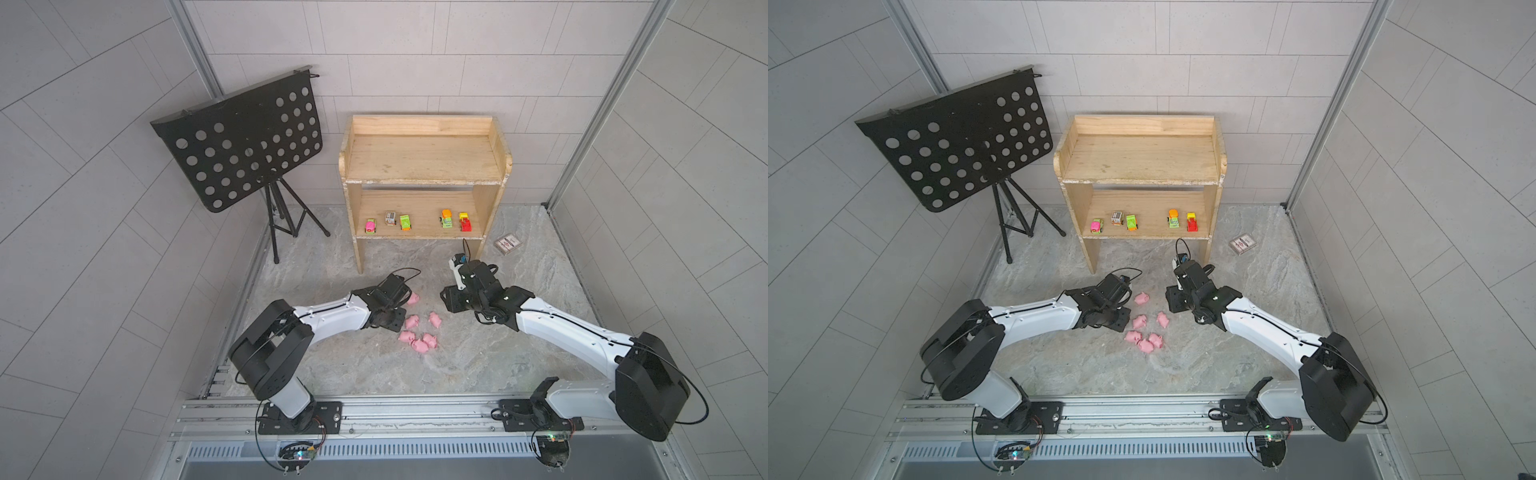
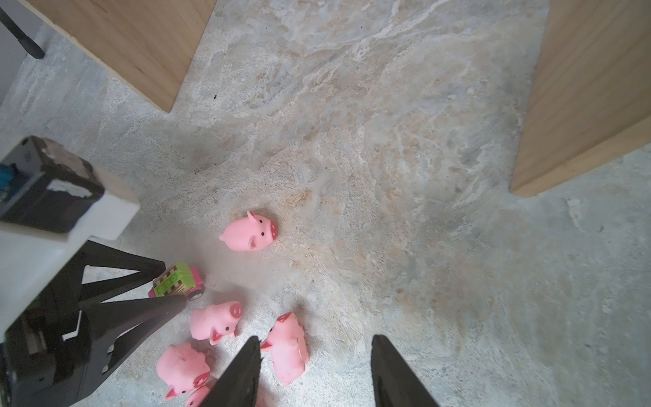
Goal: Organize plastic toys on shelves
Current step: Pick up the plastic toy at the center of the board, then place the plastic toy on the shelf.
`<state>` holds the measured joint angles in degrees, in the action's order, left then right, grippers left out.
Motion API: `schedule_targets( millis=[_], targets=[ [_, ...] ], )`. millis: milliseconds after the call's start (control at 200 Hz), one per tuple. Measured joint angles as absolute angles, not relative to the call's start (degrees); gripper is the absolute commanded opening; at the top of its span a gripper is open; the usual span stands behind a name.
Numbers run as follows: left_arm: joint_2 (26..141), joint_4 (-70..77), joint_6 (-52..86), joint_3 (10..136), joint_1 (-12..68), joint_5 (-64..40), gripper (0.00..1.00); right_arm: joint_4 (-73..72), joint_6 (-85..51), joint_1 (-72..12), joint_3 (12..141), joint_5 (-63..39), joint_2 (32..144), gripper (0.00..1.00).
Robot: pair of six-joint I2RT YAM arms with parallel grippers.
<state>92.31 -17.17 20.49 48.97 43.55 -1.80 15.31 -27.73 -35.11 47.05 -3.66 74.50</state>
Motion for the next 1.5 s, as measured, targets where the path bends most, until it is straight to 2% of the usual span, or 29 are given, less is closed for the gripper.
schedule_targets(
  millis=[255,350,420,735,1121,1501],
  targets=[
    [93.82,-16.64,20.95,49.1,43.53,-1.28,0.43,15.31,-27.73,-35.11,47.0,-3.81,74.5,0.54],
    [93.84,-16.32,21.1,49.1,43.55,-1.28,0.38,15.27,-27.73,-35.07,46.87,-3.57,74.46,0.54],
    [93.84,-16.12,21.28,49.1,43.55,-1.3,0.31,15.25,-27.73,-34.94,46.37,-3.31,74.11,0.54],
    [89.03,-18.24,20.64,50.78,43.53,-2.07,0.3,14.72,-28.16,-30.65,42.26,-2.76,68.36,0.56],
    [86.13,-22.35,20.56,68.34,43.55,-2.94,0.3,13.67,-28.99,-23.7,35.62,-4.23,62.46,0.56],
    [95.61,-24.88,22.15,86.54,43.53,1.93,0.3,13.34,-29.28,-22.7,32.49,-5.43,60.99,0.56]
  ],
)
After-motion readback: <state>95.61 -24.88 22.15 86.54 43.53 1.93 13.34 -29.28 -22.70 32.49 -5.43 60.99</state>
